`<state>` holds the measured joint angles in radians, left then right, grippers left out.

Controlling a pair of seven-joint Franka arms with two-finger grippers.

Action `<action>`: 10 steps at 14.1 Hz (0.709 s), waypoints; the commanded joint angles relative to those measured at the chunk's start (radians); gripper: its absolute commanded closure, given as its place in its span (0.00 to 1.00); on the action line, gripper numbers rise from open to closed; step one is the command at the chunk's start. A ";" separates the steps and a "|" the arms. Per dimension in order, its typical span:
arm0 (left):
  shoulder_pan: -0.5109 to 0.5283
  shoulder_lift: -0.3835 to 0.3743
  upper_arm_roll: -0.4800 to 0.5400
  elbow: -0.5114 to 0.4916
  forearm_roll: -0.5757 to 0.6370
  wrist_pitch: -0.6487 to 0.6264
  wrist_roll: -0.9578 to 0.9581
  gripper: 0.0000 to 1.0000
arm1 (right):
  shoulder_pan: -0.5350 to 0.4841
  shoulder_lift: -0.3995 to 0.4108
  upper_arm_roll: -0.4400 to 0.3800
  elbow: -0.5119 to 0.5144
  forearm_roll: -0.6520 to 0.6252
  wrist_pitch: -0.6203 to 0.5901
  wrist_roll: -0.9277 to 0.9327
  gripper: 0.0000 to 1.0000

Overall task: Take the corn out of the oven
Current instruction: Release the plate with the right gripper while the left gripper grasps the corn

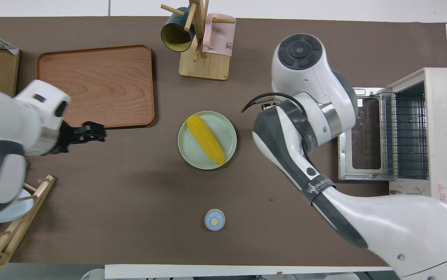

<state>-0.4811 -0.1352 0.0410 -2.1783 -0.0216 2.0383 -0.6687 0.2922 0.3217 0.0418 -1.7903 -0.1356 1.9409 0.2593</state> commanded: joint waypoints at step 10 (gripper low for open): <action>-0.298 0.488 0.013 0.308 -0.008 0.244 -0.463 0.00 | -0.165 -0.061 0.016 -0.282 -0.260 0.195 -0.098 0.97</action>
<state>-0.7522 0.2652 0.0354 -1.9544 -0.0220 2.2730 -1.0908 0.1557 0.2783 0.0434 -2.0497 -0.3594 2.1215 0.1884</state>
